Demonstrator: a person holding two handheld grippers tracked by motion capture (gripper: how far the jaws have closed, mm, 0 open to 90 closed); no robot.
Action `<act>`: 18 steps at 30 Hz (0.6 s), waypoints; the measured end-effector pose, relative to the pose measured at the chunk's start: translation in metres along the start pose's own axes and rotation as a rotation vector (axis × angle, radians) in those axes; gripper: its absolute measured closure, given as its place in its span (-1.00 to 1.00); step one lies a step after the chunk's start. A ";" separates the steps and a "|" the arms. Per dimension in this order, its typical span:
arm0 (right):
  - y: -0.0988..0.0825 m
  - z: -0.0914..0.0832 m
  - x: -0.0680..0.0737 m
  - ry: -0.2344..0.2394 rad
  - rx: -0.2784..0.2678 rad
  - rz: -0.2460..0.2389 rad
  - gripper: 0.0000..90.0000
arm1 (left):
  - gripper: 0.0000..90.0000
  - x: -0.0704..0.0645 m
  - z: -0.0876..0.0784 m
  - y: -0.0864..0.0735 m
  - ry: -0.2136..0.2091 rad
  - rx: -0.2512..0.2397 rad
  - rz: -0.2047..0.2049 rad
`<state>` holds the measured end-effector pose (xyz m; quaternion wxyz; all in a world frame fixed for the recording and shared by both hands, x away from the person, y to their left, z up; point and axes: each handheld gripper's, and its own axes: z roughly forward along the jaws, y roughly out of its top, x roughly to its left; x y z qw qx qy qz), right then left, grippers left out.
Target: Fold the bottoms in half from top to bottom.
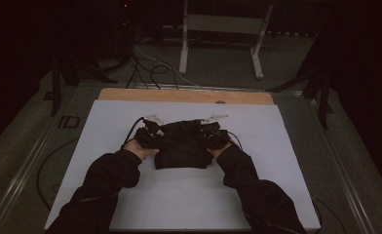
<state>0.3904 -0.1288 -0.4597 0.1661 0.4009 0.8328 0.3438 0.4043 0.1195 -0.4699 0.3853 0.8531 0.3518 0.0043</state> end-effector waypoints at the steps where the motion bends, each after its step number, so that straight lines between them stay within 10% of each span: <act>1: 0.000 0.002 0.000 -0.002 0.001 0.002 0.75 | 0.64 0.002 0.001 -0.001 -0.001 0.005 -0.001; 18: -0.010 0.025 -0.005 -0.009 0.011 0.065 0.73 | 0.59 0.022 0.016 -0.006 0.005 0.033 -0.046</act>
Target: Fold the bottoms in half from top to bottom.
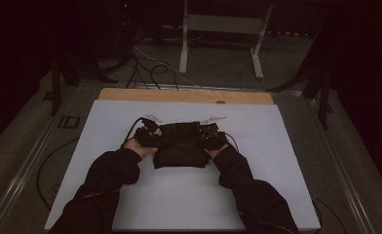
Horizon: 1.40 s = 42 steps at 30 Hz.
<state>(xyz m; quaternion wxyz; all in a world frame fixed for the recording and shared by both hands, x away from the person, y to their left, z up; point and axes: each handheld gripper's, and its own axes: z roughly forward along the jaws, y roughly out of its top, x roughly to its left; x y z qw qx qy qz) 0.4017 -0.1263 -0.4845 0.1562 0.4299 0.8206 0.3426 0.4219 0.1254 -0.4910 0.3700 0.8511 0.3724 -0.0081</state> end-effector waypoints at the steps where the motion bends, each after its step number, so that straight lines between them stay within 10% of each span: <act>1: 0.000 0.001 0.000 -0.006 0.001 0.000 0.73 | 0.58 0.001 0.001 0.000 -0.003 0.003 -0.007; 19: -0.010 0.016 -0.005 -0.020 0.026 0.004 0.63 | 0.35 0.008 0.009 -0.008 0.028 0.020 -0.045; 42: -0.015 0.011 -0.017 0.017 0.020 0.032 -0.24 | -0.07 -0.003 0.000 -0.031 0.120 0.021 0.004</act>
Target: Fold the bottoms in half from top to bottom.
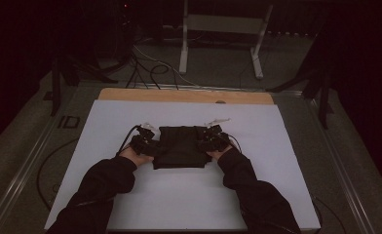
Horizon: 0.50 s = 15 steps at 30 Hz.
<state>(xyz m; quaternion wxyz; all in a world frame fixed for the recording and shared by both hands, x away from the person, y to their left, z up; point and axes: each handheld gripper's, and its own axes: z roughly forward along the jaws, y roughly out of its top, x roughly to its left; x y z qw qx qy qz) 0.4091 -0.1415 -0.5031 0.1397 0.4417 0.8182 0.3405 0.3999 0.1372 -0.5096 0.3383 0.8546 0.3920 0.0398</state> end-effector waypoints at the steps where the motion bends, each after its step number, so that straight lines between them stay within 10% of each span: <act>1: 0.000 0.000 0.000 -0.001 -0.005 -0.003 -0.27 | -0.07 0.000 0.000 0.000 0.004 -0.004 0.002; 15: 0.005 -0.014 0.005 0.090 -0.056 -0.033 -0.68 | -0.92 -0.002 -0.014 0.005 0.007 -0.070 0.039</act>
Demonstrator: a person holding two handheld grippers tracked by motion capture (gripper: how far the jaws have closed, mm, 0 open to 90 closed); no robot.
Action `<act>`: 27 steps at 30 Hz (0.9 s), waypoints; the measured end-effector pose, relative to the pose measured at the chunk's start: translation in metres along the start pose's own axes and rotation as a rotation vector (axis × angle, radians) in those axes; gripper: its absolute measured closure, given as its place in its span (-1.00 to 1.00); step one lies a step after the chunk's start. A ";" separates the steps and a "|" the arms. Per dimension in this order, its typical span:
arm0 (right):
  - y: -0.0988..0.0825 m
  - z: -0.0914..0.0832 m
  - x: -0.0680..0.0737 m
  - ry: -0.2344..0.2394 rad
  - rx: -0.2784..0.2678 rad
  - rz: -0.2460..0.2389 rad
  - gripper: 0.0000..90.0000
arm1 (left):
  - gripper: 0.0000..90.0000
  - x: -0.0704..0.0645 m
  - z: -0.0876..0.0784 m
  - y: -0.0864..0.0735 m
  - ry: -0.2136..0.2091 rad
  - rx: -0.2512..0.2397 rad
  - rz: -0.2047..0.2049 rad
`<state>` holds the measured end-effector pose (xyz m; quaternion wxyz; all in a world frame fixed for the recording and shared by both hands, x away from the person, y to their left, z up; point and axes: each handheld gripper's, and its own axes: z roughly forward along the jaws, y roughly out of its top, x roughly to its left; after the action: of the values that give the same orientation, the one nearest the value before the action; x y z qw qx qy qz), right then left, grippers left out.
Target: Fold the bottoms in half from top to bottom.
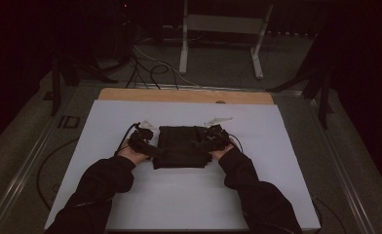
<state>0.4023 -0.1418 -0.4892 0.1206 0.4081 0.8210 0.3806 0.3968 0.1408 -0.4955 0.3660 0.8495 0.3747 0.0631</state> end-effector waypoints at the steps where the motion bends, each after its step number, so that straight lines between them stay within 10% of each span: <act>1: 0.000 -0.001 0.000 0.001 -0.003 -0.007 -0.69 | -0.95 -0.001 -0.001 0.000 -0.004 -0.013 0.001; 27: 0.002 -0.029 0.007 0.093 -0.104 -0.130 -0.77 | -1.00 -0.012 -0.031 -0.002 -0.062 -0.076 0.057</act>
<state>0.3841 -0.1509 -0.4669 0.1276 0.3290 0.8297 0.4326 0.3751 0.1517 -0.4726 0.4074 0.8469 0.3360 0.0614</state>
